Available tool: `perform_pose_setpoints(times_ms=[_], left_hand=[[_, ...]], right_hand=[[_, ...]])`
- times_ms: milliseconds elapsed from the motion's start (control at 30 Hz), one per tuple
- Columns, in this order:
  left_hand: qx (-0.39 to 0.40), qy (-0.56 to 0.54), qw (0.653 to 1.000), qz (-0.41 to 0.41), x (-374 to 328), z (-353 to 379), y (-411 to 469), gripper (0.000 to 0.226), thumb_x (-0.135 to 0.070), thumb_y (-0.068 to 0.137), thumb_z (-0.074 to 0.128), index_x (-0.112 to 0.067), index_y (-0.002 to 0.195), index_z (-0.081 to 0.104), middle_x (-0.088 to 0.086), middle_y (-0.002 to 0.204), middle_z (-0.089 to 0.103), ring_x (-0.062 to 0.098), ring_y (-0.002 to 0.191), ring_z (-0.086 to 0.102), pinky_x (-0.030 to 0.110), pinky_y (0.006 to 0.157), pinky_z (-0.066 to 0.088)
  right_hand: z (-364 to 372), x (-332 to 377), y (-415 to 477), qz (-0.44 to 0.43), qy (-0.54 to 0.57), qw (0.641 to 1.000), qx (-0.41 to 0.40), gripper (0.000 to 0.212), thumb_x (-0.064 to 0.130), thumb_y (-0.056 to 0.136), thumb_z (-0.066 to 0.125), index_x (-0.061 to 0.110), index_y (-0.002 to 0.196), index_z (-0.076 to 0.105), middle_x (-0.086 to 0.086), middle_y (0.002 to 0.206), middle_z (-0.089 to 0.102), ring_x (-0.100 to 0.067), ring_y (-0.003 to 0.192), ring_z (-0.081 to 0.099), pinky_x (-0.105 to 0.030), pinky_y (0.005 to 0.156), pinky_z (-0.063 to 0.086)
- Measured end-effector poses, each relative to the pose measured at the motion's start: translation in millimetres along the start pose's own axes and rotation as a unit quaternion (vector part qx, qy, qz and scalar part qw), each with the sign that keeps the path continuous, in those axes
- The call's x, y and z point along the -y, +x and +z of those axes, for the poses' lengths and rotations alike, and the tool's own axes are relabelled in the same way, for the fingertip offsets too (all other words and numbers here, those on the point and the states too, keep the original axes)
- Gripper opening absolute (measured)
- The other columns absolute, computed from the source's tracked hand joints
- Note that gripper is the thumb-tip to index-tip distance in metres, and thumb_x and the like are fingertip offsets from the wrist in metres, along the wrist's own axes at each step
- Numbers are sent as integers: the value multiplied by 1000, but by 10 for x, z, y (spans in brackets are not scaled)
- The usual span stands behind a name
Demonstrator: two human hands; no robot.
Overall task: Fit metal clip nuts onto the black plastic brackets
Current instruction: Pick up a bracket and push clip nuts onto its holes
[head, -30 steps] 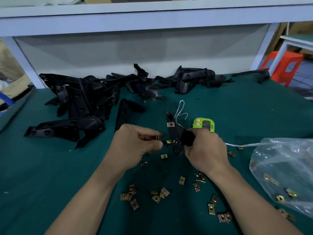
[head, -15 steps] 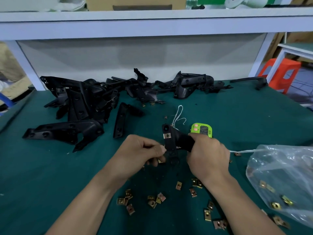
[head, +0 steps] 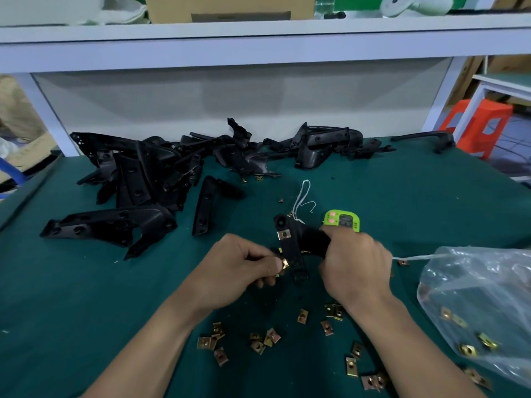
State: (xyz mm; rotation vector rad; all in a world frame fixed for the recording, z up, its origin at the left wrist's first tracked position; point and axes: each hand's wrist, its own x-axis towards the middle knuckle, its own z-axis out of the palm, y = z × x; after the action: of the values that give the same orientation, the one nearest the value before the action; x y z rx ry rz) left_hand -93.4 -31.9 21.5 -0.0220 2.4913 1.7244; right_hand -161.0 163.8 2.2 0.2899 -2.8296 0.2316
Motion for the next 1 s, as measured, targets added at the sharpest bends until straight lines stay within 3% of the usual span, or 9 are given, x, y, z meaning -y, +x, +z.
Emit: perform_pose_setpoints(times_ms=[200,300,367,467,567,700,867,1000], left_hand=[[5,88,996,-4,-66,-19,1,30,-27,92,74,-33,62,76,-3,63,70,8,60,57,26,61,48],[25,152,988,-7,-98,-41,-5,31,-29,90,74,-32,59,74,-6,59,68,5,55,55,20,55,45],[16,109,994,-13,-90,-31,-13,25,-28,91,74,-28,66,78,-4,62,70,5,57,59,18,57,47],[-1,21,1000,-20,-52,12,-22,24,-25,91,75,-27,68,80,-1,62,70,5,57,59,16,58,47],[-24,-36,999,-24,-32,48,-20,22,-25,89,76,-24,67,80,-2,60,69,4,54,56,13,55,44],[-39,-65,997,-28,-15,55,-18,22,-23,88,76,-21,67,80,0,60,68,6,54,55,14,54,44],[-55,-87,994,-25,-25,111,-8,26,-21,89,77,-21,63,80,2,59,68,7,50,54,16,51,44],[-52,-155,987,-1,18,172,-12,25,-27,84,79,-12,64,77,4,61,67,9,53,56,18,54,46]], right_hand=[[-24,26,0,-19,-44,999,-16,22,6,80,49,26,87,57,4,64,47,-28,61,44,-31,51,21],[1,71,-44,-36,-26,999,15,30,3,79,50,28,93,61,4,74,63,-28,68,58,-29,55,31],[1,81,-49,-28,-11,999,19,32,3,78,52,28,95,61,3,78,67,-28,70,61,-29,58,34],[-13,84,-47,-13,-11,1000,8,29,5,79,54,29,94,60,3,76,65,-28,64,49,-29,57,33],[-26,116,-47,-6,-24,1000,-2,25,7,80,52,28,91,59,4,67,54,-27,60,44,-30,54,29],[4,142,-50,-9,-41,999,-22,21,6,78,50,27,83,54,4,62,50,-26,56,41,-29,52,25],[75,191,-75,-16,-40,999,11,21,11,78,59,28,78,46,6,58,39,-25,55,40,-28,50,26],[56,201,-93,-20,7,999,31,20,16,79,63,28,81,47,4,69,60,-28,69,62,-29,53,31]])
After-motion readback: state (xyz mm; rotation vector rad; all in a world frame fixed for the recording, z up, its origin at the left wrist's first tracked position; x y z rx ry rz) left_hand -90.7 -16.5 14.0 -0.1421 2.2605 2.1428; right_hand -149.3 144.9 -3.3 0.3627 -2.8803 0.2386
